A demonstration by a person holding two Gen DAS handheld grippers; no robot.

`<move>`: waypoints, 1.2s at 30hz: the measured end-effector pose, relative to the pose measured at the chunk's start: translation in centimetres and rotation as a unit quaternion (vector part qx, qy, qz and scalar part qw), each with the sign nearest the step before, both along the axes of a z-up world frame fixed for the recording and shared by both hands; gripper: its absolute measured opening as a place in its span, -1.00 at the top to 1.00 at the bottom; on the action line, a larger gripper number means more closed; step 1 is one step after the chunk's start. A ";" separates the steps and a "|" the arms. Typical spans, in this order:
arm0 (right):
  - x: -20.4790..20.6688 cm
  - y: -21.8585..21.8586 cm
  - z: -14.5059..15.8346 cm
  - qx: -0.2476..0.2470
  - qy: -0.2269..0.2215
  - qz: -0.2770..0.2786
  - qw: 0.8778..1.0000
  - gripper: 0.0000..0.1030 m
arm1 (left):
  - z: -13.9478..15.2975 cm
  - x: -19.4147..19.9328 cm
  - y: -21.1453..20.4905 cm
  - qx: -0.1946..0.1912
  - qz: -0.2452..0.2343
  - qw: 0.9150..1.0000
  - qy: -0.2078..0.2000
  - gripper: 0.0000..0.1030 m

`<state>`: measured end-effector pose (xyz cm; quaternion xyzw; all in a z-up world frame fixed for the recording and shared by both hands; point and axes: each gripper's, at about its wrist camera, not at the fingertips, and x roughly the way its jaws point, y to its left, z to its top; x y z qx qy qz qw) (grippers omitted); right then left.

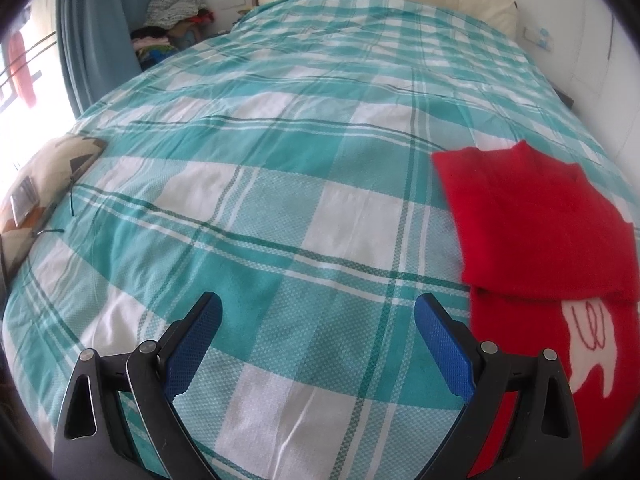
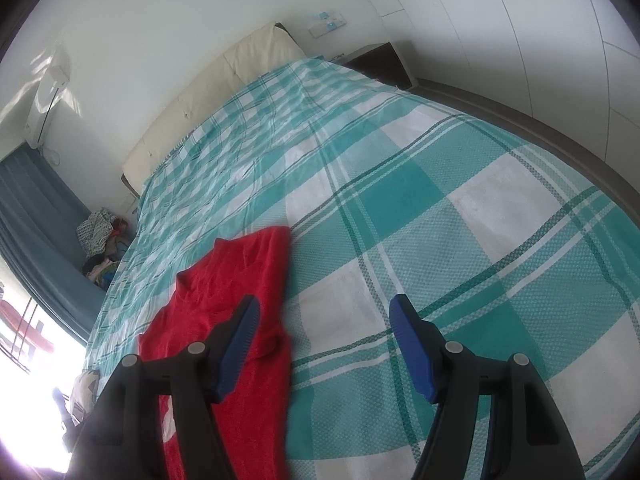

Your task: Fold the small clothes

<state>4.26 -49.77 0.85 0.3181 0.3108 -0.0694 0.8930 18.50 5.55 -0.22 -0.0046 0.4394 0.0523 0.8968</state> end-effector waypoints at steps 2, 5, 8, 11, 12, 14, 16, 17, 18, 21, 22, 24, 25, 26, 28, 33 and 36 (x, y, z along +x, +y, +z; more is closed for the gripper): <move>0.0 0.0 0.0 0.001 -0.001 0.000 1.000 -0.30 | 0.0 0.0 0.0 0.000 0.002 1.000 0.000 -0.90; 0.0 -0.1 0.0 0.000 0.000 -0.001 1.000 -0.30 | 0.2 -0.1 0.1 -0.004 0.007 1.000 -0.004 -0.90; 0.0 -0.1 0.0 0.000 0.001 0.000 1.000 -0.30 | 0.5 -0.3 0.5 -0.010 0.013 1.000 -0.009 -0.90; 0.0 -0.1 0.0 -0.002 0.002 0.000 1.000 -0.30 | 0.8 -0.3 0.8 -0.014 0.018 1.000 -0.013 -0.90; -0.1 -0.1 0.0 -0.003 0.002 0.000 1.000 -0.30 | 0.8 -0.3 0.9 -0.014 0.019 1.000 -0.014 -0.90; -0.1 -0.2 0.0 -0.003 0.002 0.000 1.000 -0.30 | 0.9 -0.3 0.9 -0.014 0.020 1.000 -0.016 -0.90; 0.0 -0.1 0.0 -0.003 0.002 0.000 1.000 -0.30 | 0.9 -0.4 0.9 -0.013 0.020 1.000 -0.016 -0.90; 0.0 -0.1 0.0 -0.003 0.002 0.000 1.000 -0.30 | 0.9 -0.4 0.9 -0.013 0.019 1.000 -0.016 -0.90; 0.0 -0.1 0.0 -0.002 0.002 0.000 1.000 -0.30 | 1.0 -0.4 0.9 -0.013 0.020 1.000 -0.016 -0.90; 0.0 -0.1 0.0 -0.003 0.002 0.000 1.000 -0.30 | 1.0 -0.4 0.9 -0.012 0.019 1.000 -0.016 -0.90; 0.0 -0.1 0.0 -0.003 0.002 0.000 1.000 -0.30 | 1.0 -0.4 0.8 -0.013 0.020 1.000 -0.017 -0.90; 0.0 -0.1 0.0 -0.003 0.002 -0.001 1.000 -0.30 | 0.9 -0.4 0.8 -0.012 0.020 1.000 -0.016 -0.90; 0.0 -0.1 0.0 -0.002 0.002 -0.001 1.000 -0.30 | 0.9 -0.4 0.8 -0.012 0.020 1.000 -0.016 -0.90; 0.0 -0.1 0.0 -0.002 0.002 -0.001 1.000 -0.30 | 0.9 -0.4 0.8 -0.012 0.021 1.000 -0.016 -0.90; 0.0 -0.1 0.0 -0.002 0.002 -0.001 1.000 -0.30 | 0.9 -0.4 0.8 -0.013 0.020 1.000 -0.015 -0.90; 0.0 -0.1 0.0 -0.003 0.002 0.000 1.000 -0.30 | 1.0 -0.4 1.0 -0.012 0.021 1.000 -0.014 -0.90; 0.0 -0.1 0.0 -0.004 0.002 -0.002 1.000 -0.30 | 1.0 -0.4 1.0 -0.010 0.022 1.000 -0.017 -0.90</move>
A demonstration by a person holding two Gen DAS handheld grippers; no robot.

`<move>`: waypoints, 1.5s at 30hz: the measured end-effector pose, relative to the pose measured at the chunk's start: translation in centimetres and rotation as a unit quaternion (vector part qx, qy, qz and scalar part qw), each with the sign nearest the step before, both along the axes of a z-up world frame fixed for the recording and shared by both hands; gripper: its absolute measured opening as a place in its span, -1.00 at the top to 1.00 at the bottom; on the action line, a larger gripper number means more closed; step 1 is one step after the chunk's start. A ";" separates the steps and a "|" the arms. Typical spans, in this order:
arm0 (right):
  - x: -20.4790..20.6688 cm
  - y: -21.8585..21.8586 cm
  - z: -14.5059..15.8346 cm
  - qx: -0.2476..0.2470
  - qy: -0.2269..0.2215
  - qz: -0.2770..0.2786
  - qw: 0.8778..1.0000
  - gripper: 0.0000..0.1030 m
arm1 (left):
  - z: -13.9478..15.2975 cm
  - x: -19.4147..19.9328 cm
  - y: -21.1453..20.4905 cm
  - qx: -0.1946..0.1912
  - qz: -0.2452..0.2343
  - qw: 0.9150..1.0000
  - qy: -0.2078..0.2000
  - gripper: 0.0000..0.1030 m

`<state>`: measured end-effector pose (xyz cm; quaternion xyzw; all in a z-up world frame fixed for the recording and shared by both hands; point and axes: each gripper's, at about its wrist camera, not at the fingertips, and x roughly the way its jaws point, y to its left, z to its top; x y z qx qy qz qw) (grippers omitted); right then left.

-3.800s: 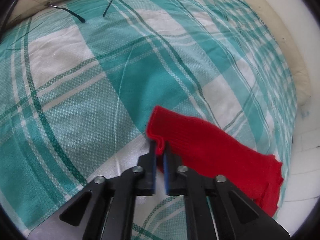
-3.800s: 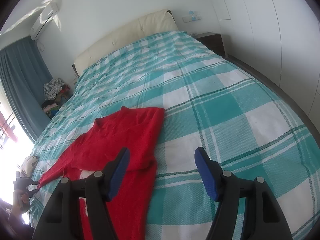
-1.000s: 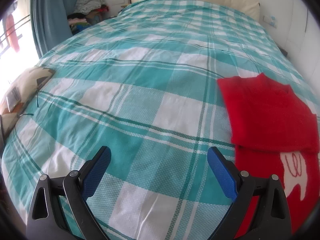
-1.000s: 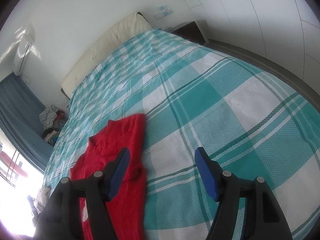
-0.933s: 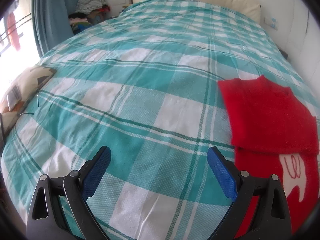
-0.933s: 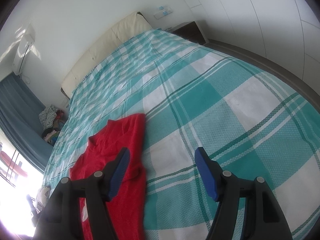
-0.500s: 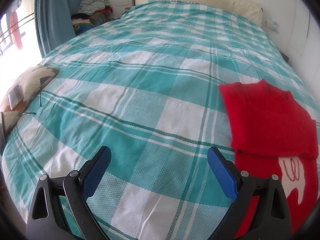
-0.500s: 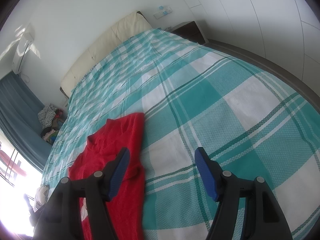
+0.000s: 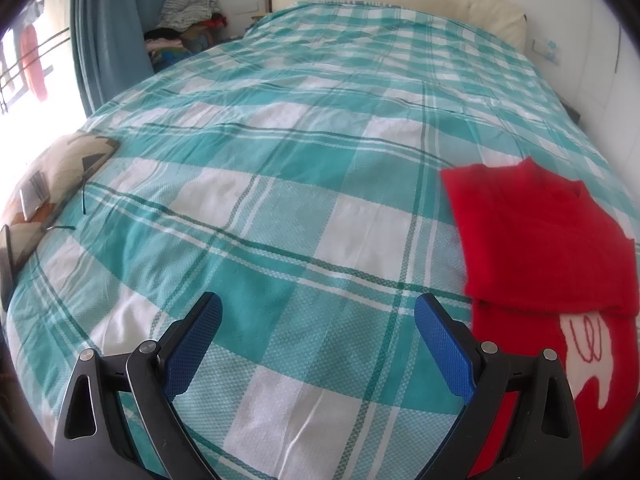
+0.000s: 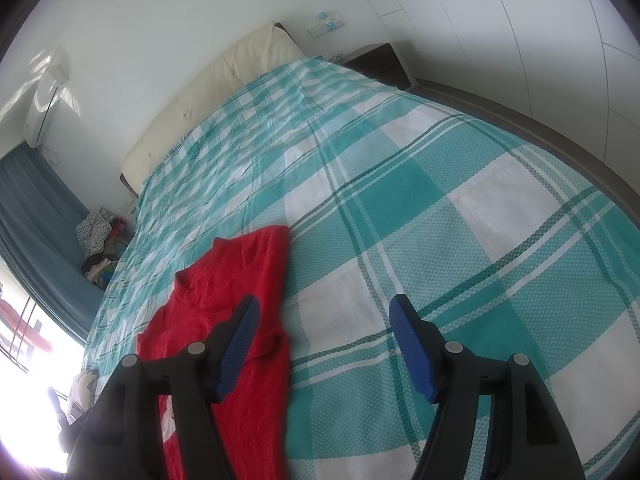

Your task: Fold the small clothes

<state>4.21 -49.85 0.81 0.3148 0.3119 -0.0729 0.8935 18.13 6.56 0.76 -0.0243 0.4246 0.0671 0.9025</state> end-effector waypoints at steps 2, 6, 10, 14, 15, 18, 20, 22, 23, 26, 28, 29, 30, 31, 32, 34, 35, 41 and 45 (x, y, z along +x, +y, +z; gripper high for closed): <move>0.0 0.0 0.0 0.000 0.000 0.000 1.000 -0.30 | 0.0 0.0 0.0 0.000 0.000 1.000 0.000 -0.90; 0.2 0.1 -0.1 -0.005 0.003 -0.001 1.000 -0.30 | 0.1 -0.1 0.1 0.000 0.001 1.000 -0.003 -0.90; 0.2 0.2 0.0 -0.008 0.001 0.002 1.000 -0.30 | 0.3 -0.1 0.0 0.007 0.002 1.000 -0.007 -0.90; 0.3 0.3 0.1 -0.007 0.000 0.003 1.000 -0.30 | 0.3 -0.1 -0.4 0.018 -0.001 1.000 -0.008 -0.90; 0.3 0.3 0.1 -0.008 0.000 0.004 1.000 -0.30 | 0.2 -0.1 -0.5 0.019 -0.002 1.000 -0.008 -0.90; 0.3 0.4 0.1 -0.010 0.001 0.006 1.000 -0.30 | 0.2 -0.1 -0.6 0.021 -0.002 1.000 -0.009 -0.90; 0.3 0.6 0.0 -0.011 0.002 0.006 1.000 -0.30 | 0.2 -0.2 -0.7 0.022 -0.002 1.000 -0.010 -0.90; 0.4 0.6 0.0 -0.011 0.003 0.006 1.000 -0.30 | 0.2 -0.1 -0.7 0.022 -0.001 1.000 -0.011 -0.90; 0.4 0.6 0.0 -0.012 0.003 0.006 1.000 -0.30 | 0.2 -0.1 -0.7 0.023 -0.001 1.000 -0.010 -0.90; 0.4 0.6 -0.1 -0.013 0.004 0.007 1.000 -0.30 | 0.2 -0.1 -0.7 0.022 -0.002 1.000 -0.011 -0.90; 0.4 0.7 -0.1 -0.012 0.004 0.007 1.000 -0.30 | 0.2 -0.1 -0.7 0.023 -0.002 1.000 -0.011 -0.90; 0.4 0.7 -0.1 -0.012 0.004 0.007 1.000 -0.30 | 0.2 -0.1 -0.7 0.023 -0.002 1.000 -0.011 -0.90; 0.4 0.7 -0.1 -0.013 0.004 0.007 1.000 -0.30 | 0.3 -0.1 -0.7 0.024 -0.002 1.000 -0.011 -0.90; 0.4 0.7 0.0 -0.012 0.004 0.007 1.000 -0.30 | 0.3 -0.2 -0.7 0.024 -0.002 1.000 -0.011 -0.90; 0.4 0.7 -0.1 -0.013 0.004 0.008 1.000 -0.30 | 0.2 -0.2 -0.8 0.025 -0.002 1.000 -0.011 -0.90; 0.4 0.8 -0.3 -0.015 0.005 0.009 1.000 -0.30 | 0.3 -0.1 -0.8 0.031 -0.002 0.999 -0.012 -0.90; 0.4 0.8 -0.3 -0.016 0.006 0.010 1.000 -0.30 | 0.4 -0.1 -0.8 0.035 -0.003 0.999 -0.014 -0.90; 0.5 1.1 -0.4 -0.022 0.007 0.013 1.000 -0.30 | 0.5 -0.3 -1.5 0.054 -0.009 0.998 -0.022 -0.90; 0.5 1.1 -0.4 -0.022 0.007 0.014 1.000 -0.30 | 0.5 -0.4 -1.9 0.064 -0.013 0.998 -0.025 -0.90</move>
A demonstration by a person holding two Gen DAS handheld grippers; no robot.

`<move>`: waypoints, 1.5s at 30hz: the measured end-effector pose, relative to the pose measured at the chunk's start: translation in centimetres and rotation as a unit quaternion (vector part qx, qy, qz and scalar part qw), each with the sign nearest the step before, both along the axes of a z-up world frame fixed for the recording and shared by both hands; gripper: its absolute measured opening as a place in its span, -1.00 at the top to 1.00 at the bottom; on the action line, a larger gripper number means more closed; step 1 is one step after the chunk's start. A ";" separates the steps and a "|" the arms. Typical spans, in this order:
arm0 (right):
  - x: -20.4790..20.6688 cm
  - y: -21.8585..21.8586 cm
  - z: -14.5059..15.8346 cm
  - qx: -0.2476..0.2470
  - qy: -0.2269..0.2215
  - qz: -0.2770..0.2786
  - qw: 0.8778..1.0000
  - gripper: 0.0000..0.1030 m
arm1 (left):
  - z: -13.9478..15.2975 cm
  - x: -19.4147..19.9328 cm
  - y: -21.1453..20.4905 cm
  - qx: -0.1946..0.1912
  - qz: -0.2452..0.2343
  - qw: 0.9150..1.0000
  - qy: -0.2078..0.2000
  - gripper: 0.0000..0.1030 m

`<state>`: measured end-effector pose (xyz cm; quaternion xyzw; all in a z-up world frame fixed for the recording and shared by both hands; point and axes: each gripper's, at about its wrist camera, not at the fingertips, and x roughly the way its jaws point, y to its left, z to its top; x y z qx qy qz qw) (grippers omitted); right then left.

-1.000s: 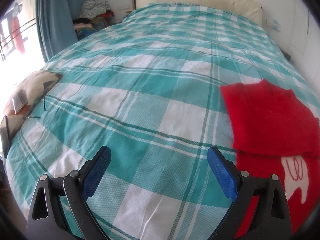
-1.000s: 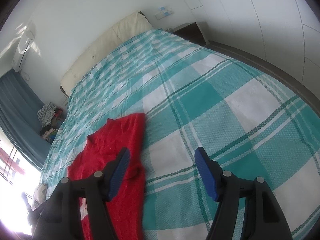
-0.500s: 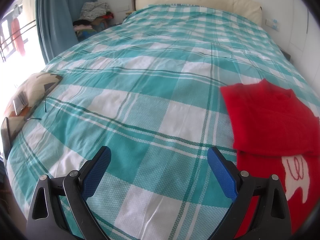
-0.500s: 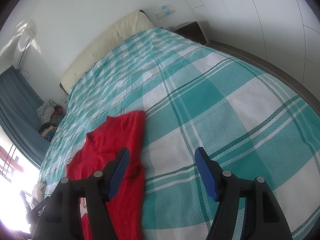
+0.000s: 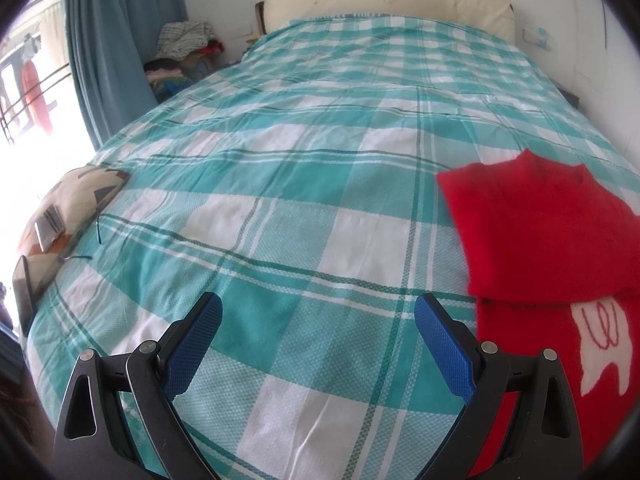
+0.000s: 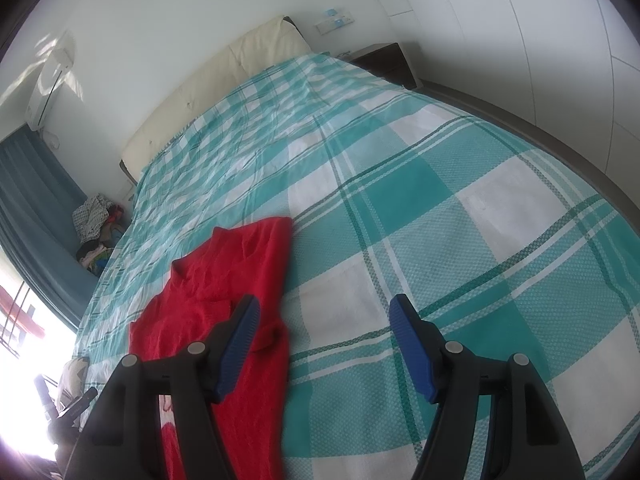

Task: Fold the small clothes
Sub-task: 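Grasp the sweater hem with the left tool while the right tool grasps the hem too, then lift the hem with both tools and fold it over toward the collar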

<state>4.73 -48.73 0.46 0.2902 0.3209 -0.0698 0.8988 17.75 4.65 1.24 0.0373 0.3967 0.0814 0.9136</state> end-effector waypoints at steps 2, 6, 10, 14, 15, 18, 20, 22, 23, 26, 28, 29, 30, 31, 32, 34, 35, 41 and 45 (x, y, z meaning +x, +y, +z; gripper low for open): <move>0.0 0.1 0.1 -0.002 0.000 0.000 1.000 -0.30 | 0.0 -0.1 -0.2 0.003 -0.003 1.000 0.001 -0.90; -0.6 1.2 0.4 -0.033 0.016 0.011 0.999 -0.30 | -0.4 -2.2 -0.4 -0.025 -0.052 0.998 0.033 -0.90; -3.8 3.8 0.1 0.016 0.035 0.071 0.997 -0.30 | -2.1 -7.1 -0.8 -0.113 -0.145 0.978 0.101 -0.89; -7.7 8.3 -1.3 0.041 0.096 0.153 0.983 -0.30 | -3.5 -12.5 -3.0 -0.107 -0.212 0.962 0.135 -0.88; -8.6 9.4 -1.9 0.049 0.111 0.174 0.977 -0.30 | -3.8 -13.6 -3.4 -0.107 -0.226 0.958 0.140 -0.85; -11.1 11.9 -3.7 0.054 0.153 0.211 0.964 -0.30 | -4.4 -15.6 -4.4 -0.127 -0.250 0.946 0.165 -0.60; -12.0 12.8 -5.4 0.046 0.192 0.212 0.957 -0.30 | -4.7 -16.2 -4.7 -0.127 -0.251 0.944 0.171 -0.54; -12.6 13.4 -6.9 0.052 0.215 0.213 0.952 -0.30 | -4.7 -16.2 -4.9 -0.119 -0.249 0.946 0.169 -0.32; -12.7 13.8 -7.3 0.053 0.217 0.217 0.950 -0.30 | -4.8 -16.1 -4.8 -0.124 -0.247 0.946 0.171 -0.26; -12.6 14.7 -7.9 0.029 0.225 0.216 0.950 -0.30 | -5.1 -16.0 -4.5 -0.133 -0.241 0.944 0.183 0.37; -12.4 15.2 -7.9 0.011 0.232 0.225 0.946 -0.09 | -5.3 -16.1 -4.3 -0.150 -0.241 0.939 0.193 0.89; -12.4 15.5 -7.9 0.007 0.233 0.234 0.944 0.15 | -5.3 -16.1 -4.1 -0.159 -0.236 0.938 0.195 0.90; -12.3 15.6 -7.8 0.014 0.229 0.239 0.944 0.76 | -5.2 -16.1 -3.9 -0.166 -0.232 0.938 0.195 0.93; -12.3 15.5 -7.4 0.021 0.221 0.241 0.945 0.91 | -5.0 -16.1 -3.7 -0.172 -0.230 0.938 0.195 0.94; -12.5 15.6 -7.0 0.022 0.211 0.244 0.946 0.91 | -4.7 -16.1 -3.4 -0.182 -0.226 0.937 0.195 0.94; -12.5 15.5 -5.5 0.017 0.183 0.245 0.952 0.91 | -3.9 -15.6 -2.8 -0.209 -0.220 0.934 0.192 0.95; -12.5 15.3 -4.6 0.019 0.168 0.242 0.955 0.91 | -3.2 -15.2 -2.6 -0.223 -0.218 0.931 0.188 0.95; -7.4 13.1 1.5 0.001 0.075 0.217 0.973 0.91 | 2.7 -7.8 -3.2 -0.258 -0.220 0.933 0.117 0.95; -0.3 11.0 4.1 -0.030 0.026 0.190 0.981 0.91 | 4.3 0.8 -4.8 -0.269 -0.200 0.938 0.090 0.95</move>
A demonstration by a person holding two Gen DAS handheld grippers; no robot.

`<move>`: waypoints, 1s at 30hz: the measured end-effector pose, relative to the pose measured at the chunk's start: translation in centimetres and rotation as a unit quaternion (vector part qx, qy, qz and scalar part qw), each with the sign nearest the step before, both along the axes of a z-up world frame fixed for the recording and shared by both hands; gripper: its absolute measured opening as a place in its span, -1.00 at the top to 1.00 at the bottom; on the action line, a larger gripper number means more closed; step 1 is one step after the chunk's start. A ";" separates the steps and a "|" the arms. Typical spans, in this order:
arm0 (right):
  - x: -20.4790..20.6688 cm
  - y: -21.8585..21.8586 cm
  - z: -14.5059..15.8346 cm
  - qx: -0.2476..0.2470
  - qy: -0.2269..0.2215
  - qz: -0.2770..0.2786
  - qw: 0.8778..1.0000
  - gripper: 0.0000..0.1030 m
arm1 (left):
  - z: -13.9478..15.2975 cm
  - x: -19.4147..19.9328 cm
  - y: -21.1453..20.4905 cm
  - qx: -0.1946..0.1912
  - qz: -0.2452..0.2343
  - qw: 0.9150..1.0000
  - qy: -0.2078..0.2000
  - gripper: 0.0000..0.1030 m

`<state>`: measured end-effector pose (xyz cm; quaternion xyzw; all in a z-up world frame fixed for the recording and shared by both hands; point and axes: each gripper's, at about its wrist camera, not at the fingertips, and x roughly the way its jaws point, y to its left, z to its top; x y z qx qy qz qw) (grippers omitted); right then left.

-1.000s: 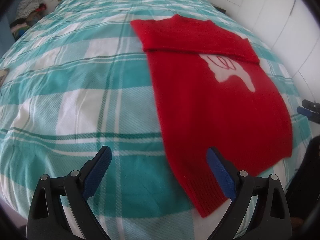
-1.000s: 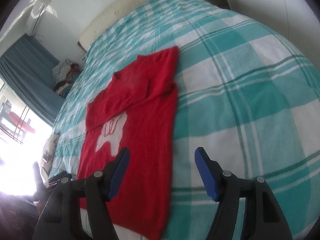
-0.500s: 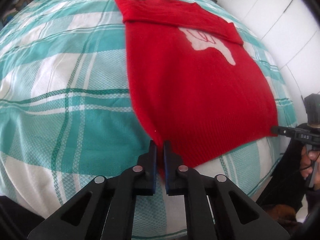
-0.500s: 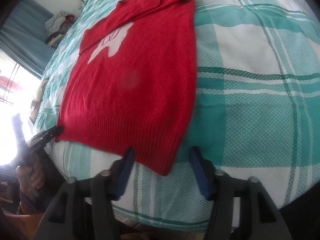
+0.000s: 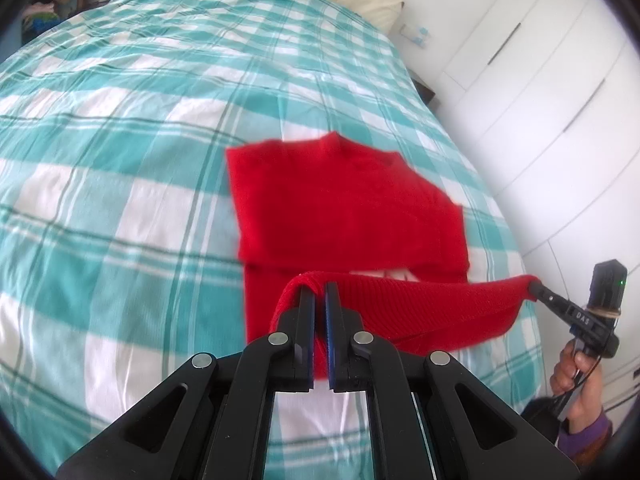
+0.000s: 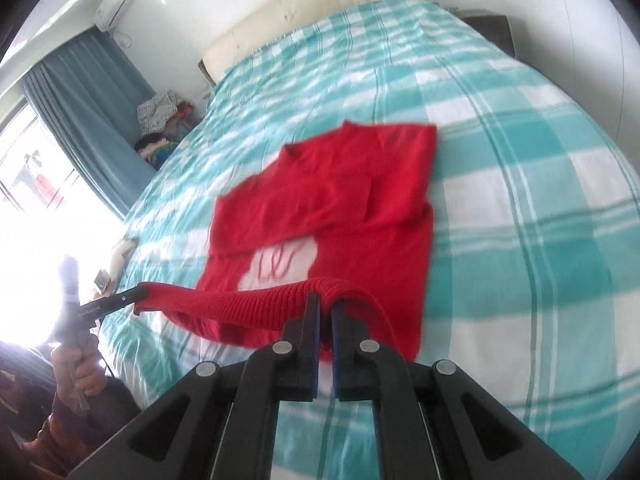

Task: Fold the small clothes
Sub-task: 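Lift the hem with both tools and fold it over toward the collar, then open both tools and release the folded hem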

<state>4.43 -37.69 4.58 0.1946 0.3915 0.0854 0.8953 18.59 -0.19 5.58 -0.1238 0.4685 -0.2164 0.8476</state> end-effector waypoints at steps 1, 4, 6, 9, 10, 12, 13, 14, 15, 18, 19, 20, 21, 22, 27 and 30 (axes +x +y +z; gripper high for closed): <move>2.0 -0.2 0.3 -0.008 -0.011 -0.007 1.000 0.91 | -0.1 2.3 -0.4 0.002 0.011 1.000 0.005 0.95; 8.3 -0.8 0.1 -0.038 -0.024 -0.017 0.999 0.91 | -1.1 8.3 -1.9 0.007 0.038 0.999 0.021 0.95; 12.2 -1.0 -0.9 -0.053 -0.021 -0.021 0.998 0.91 | -2.1 11.5 -2.8 0.015 0.052 0.998 0.031 0.95; 16.7 -2.0 -2.9 -0.053 -0.009 -0.038 0.998 0.92 | -3.8 15.1 -4.0 0.024 0.067 0.996 0.047 0.95; 17.9 -2.3 -3.6 -0.052 -0.004 -0.047 0.998 0.92 | -4.4 16.0 -4.3 0.026 0.070 0.996 0.053 0.95; 19.9 -3.2 -5.2 -0.037 0.007 -0.053 0.998 0.91 | -5.3 17.8 -4.8 0.030 0.074 0.995 0.061 0.91; 20.6 -3.5 -6.0 -0.029 0.013 -0.058 0.998 0.91 | -5.7 18.5 -4.9 0.033 0.079 0.994 0.066 0.79; 21.4 -3.9 -6.6 -0.015 0.015 -0.058 0.998 0.91 | -5.9 19.0 -4.8 0.034 0.090 0.993 0.067 0.76; 22.0 -4.3 -7.1 0.002 0.014 -0.055 0.998 0.88 | -5.8 19.5 -4.4 0.039 0.108 0.991 0.061 0.48; 22.4 -5.4 -7.0 0.035 -0.003 -0.072 0.997 0.52 | -5.2 20.3 -2.3 0.031 0.160 0.986 0.039 -0.44; 22.2 -5.7 -6.7 0.037 -0.010 -0.078 0.996 0.43 | -5.0 20.4 -1.6 0.029 0.173 0.984 0.034 -0.45; 22.0 -5.7 -6.3 0.034 -0.014 -0.082 0.996 0.43 | -4.9 20.5 -0.9 0.028 0.178 0.983 0.034 -0.45; 21.7 -5.7 -5.9 0.028 -0.018 -0.081 0.996 0.43 | -4.7 20.2 -0.4 0.028 0.181 0.983 0.033 -0.45; 21.4 -5.6 -5.5 0.017 -0.021 -0.077 0.997 0.43 | -4.6 19.6 0.2 0.032 0.183 0.982 0.031 -0.46; 17.3 -3.9 -3.9 -0.041 -0.030 -0.051 0.997 0.39 | -3.8 13.9 0.9 0.095 0.153 0.984 0.007 -0.51; 13.4 -2.6 -3.6 -0.071 -0.037 -0.030 0.996 0.05 | -3.7 8.1 0.2 0.144 0.110 0.983 -0.022 -0.72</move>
